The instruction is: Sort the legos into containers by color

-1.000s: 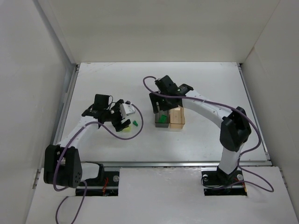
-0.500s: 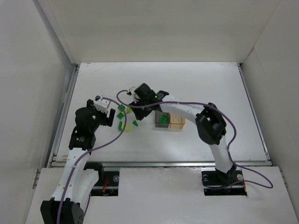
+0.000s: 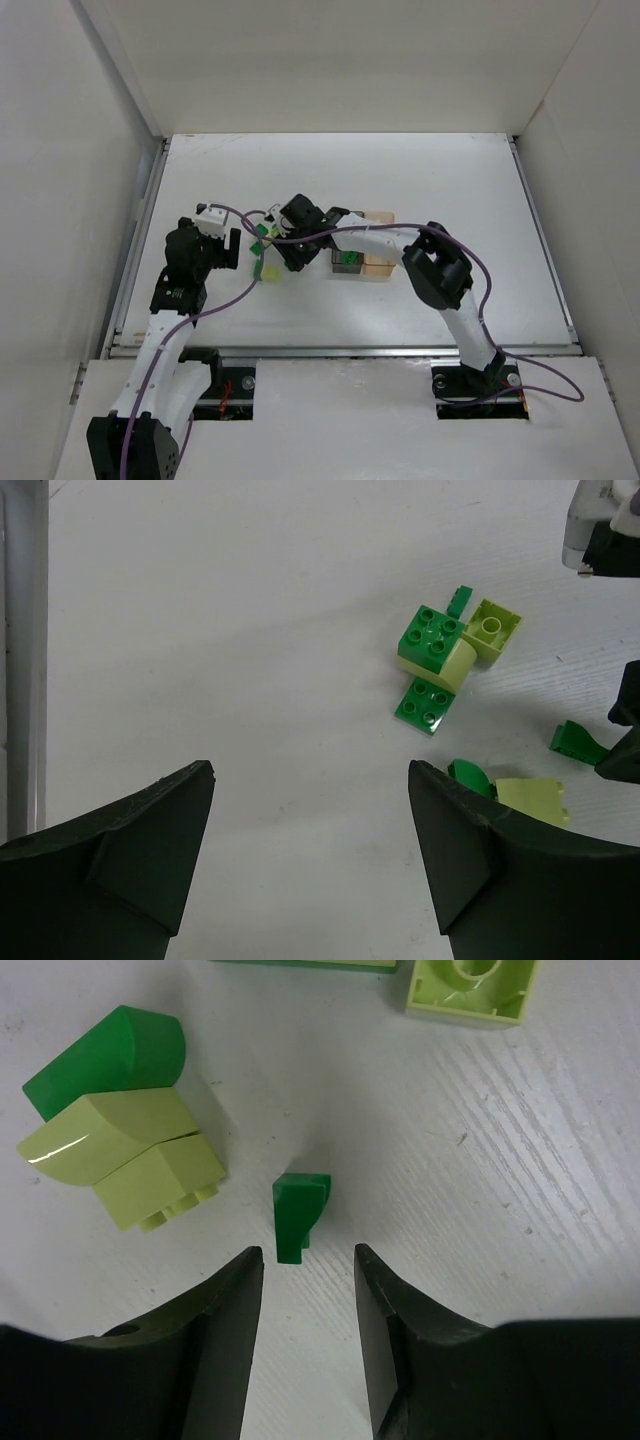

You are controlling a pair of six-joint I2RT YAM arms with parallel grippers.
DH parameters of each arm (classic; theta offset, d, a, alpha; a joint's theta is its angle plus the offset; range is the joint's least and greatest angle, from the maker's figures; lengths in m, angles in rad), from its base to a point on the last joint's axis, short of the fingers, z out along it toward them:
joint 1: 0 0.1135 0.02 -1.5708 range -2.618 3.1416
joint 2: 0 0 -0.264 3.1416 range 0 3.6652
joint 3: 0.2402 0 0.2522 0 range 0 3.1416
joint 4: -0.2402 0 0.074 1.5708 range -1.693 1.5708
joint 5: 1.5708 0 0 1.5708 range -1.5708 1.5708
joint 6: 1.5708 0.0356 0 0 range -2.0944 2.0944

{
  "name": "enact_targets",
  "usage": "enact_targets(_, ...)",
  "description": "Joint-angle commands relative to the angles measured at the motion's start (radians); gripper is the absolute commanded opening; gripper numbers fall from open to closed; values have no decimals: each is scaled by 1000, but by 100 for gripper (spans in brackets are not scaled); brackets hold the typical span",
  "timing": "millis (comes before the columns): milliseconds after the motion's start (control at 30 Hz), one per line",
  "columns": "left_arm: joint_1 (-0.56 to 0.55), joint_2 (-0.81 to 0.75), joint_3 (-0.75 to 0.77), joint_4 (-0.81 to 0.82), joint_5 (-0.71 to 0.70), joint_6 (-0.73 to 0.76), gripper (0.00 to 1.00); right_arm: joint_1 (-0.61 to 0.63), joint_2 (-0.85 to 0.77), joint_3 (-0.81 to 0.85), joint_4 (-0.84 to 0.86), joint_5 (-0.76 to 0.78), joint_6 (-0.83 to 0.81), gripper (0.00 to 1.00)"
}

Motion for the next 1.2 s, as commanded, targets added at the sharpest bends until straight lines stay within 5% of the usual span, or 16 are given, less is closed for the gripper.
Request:
enact_targets(0,0,-5,28,17,-16,-35,76,26,1,15,53,-14,-9,47)
enact_targets(167,0,-16,28,17,-7,-45,76,35,58,75,31,32,14,48)
enact_targets(367,0,-16,28,17,2,-31,76,35,85,126,5,70,24,1)
enact_targets(600,0,33,40,46,122,96,77,12,-71,123,5,236,106,0)
enact_targets(867,0,398,302,-104,362,234,84,-112,-348,-6,-87,326,297,0)
enact_targets(1167,-136,619,442,-81,406,461,89,-146,-378,-175,-151,377,352,0)
